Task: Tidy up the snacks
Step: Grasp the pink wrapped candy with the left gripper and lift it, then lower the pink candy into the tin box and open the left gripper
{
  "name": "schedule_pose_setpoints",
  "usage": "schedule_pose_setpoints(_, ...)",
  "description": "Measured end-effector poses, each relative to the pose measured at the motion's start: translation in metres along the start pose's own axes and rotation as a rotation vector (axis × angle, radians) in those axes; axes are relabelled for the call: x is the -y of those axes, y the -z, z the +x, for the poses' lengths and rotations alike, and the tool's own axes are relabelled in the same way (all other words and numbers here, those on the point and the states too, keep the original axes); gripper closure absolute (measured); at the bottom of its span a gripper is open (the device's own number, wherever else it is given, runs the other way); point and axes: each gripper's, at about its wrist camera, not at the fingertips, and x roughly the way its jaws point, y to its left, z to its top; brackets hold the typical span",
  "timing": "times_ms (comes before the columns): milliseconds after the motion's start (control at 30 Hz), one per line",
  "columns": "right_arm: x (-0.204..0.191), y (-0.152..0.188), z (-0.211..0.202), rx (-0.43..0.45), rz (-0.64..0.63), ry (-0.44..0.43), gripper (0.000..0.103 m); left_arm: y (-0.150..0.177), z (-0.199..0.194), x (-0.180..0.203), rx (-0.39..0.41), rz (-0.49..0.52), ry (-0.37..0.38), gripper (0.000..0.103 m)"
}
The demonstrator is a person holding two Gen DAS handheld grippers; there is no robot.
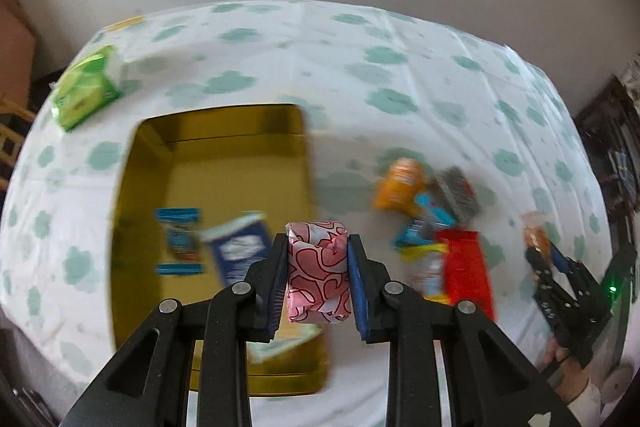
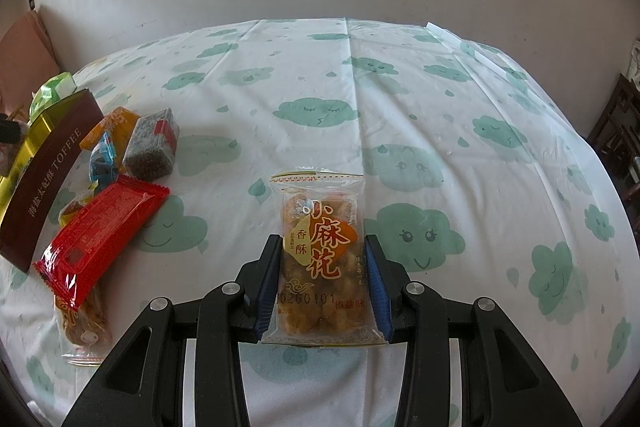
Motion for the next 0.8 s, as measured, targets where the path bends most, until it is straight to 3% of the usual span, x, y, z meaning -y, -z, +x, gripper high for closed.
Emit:
schedule_pose_setpoints(333,0.0,0.0,0.0,0.0,-0.001,0.0,0.061,0.015,0.022,-0.076,-0.068,-0.091,-0.126,0.078)
schedule_pose_setpoints(567,0.0,0.0,0.0,-0.001,-0.002,0.001,0.061,0.026,0.05,-0.094,-0.134,-0.111,-0.155,0.078)
schedule_pose_setpoints(800,-0.001,0.0,0.0,-0.001,-0.002,0.001,0.061,0.017,0.061,-0.099,-0.122,-0.113,-0.16,0.078)
